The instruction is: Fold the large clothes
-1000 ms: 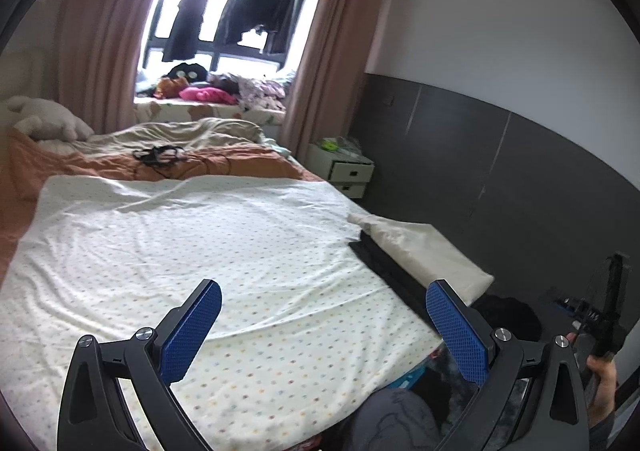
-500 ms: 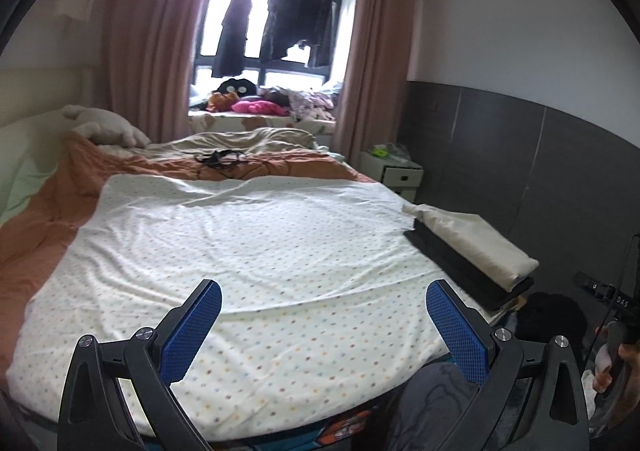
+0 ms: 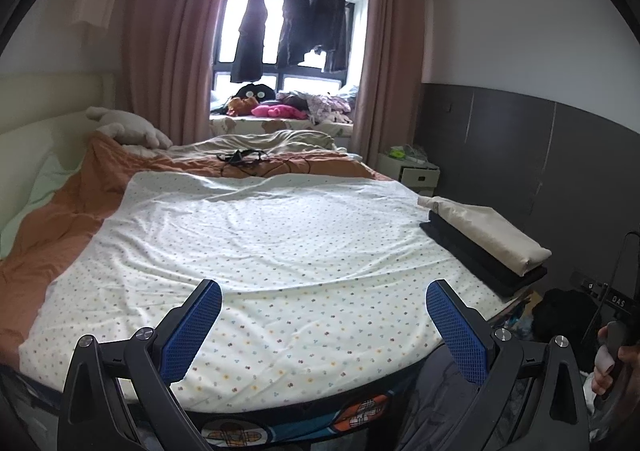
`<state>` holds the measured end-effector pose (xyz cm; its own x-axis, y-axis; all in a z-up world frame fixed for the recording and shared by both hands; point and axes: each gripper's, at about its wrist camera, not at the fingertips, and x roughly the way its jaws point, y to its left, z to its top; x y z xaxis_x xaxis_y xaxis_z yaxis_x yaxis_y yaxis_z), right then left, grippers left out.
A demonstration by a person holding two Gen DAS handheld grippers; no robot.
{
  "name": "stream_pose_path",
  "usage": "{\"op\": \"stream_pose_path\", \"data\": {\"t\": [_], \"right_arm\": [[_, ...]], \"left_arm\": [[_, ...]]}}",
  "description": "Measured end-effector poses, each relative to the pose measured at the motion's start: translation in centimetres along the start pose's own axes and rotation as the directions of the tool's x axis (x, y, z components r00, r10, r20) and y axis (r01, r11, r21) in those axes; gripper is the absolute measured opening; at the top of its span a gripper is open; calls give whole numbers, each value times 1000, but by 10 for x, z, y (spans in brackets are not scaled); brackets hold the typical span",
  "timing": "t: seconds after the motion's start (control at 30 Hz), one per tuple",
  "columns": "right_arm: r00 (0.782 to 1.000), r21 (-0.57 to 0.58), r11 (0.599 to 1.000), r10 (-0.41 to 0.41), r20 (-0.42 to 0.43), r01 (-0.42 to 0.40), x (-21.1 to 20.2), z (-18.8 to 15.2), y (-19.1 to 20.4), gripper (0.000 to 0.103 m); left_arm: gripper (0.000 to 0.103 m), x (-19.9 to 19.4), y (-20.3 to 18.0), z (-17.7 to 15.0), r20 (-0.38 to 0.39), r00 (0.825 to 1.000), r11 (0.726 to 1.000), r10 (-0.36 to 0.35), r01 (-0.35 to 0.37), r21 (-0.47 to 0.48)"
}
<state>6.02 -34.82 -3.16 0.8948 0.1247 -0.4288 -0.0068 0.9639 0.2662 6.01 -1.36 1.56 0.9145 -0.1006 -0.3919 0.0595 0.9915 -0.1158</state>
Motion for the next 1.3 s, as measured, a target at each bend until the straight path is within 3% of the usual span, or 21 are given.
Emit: {"op": "stream_pose_path", "data": {"t": [1.3], "right_arm": [[1000, -20, 1000, 3, -17, -3, 14, -3, 15, 103]], "left_arm": [[103, -2, 6, -4, -12, 1000, 1000, 0, 0, -22]]}}
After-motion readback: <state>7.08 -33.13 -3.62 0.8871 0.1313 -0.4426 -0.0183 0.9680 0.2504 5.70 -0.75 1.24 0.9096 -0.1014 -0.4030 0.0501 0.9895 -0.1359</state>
